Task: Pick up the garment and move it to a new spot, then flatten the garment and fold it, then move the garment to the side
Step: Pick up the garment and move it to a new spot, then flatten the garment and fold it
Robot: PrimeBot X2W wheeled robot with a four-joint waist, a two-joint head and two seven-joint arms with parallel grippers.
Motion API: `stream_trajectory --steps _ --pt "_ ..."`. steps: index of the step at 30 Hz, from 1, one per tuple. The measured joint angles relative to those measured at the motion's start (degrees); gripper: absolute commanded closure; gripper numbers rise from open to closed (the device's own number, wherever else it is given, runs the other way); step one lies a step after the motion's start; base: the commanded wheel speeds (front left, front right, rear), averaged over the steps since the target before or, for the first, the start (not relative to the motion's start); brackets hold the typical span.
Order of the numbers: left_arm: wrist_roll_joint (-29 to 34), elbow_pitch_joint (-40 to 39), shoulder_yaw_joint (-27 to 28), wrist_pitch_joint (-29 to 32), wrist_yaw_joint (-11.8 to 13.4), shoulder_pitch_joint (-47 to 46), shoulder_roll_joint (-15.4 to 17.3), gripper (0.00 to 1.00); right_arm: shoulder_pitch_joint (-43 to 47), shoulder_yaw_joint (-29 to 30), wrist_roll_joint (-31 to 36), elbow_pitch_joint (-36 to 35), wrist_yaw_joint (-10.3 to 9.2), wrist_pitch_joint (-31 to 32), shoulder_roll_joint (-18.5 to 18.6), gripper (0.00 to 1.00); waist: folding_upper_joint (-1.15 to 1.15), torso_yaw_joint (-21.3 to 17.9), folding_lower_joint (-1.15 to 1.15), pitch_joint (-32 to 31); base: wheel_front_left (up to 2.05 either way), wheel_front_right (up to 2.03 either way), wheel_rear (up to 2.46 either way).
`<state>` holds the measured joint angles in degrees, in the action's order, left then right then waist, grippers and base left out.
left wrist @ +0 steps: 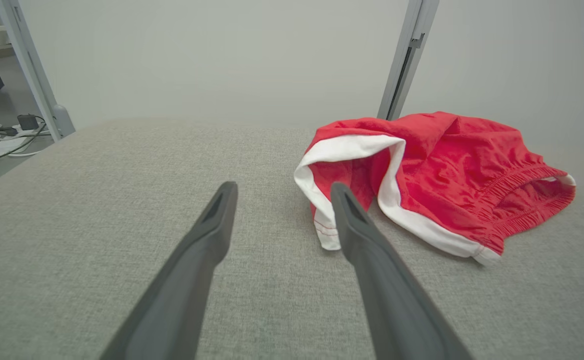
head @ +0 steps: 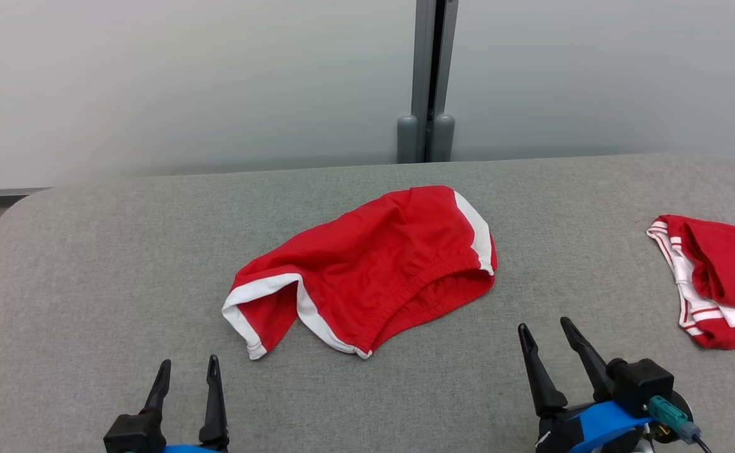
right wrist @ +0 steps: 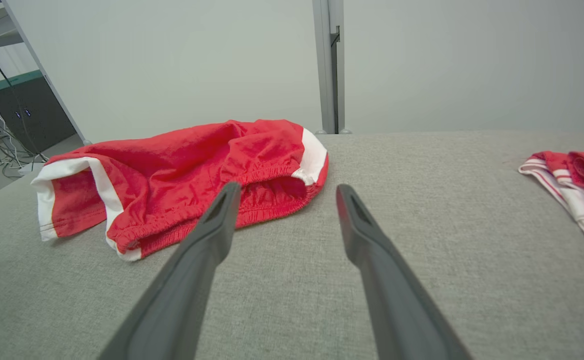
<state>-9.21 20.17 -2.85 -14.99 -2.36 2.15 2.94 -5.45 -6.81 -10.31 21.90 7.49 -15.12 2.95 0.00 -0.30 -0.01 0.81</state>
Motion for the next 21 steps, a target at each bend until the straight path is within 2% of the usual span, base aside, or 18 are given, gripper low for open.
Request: stream_trajectory --steps 8,14,21 --pt "-1.71 0.16 -1.68 -0.01 0.27 0.09 -0.01 0.0 0.26 -1.58 -0.45 1.2 0.0 0.01 0.01 0.0 0.0 1.15 0.01 0.14 0.0 0.0 0.0" --pt "-2.83 0.65 -5.14 -0.01 0.33 -1.47 -0.02 0.0 -2.69 -8.39 -1.07 3.16 0.0 0.01 -0.04 0.0 0.0 4.13 0.01 1.24 0.0 0.0 0.0" --pt "-4.02 0.46 -8.22 -0.01 1.31 -2.54 -0.01 0.0 -7.83 -17.09 -4.85 12.46 0.0 0.01 -0.05 0.0 0.0 9.52 0.01 3.94 0.0 0.0 0.0"
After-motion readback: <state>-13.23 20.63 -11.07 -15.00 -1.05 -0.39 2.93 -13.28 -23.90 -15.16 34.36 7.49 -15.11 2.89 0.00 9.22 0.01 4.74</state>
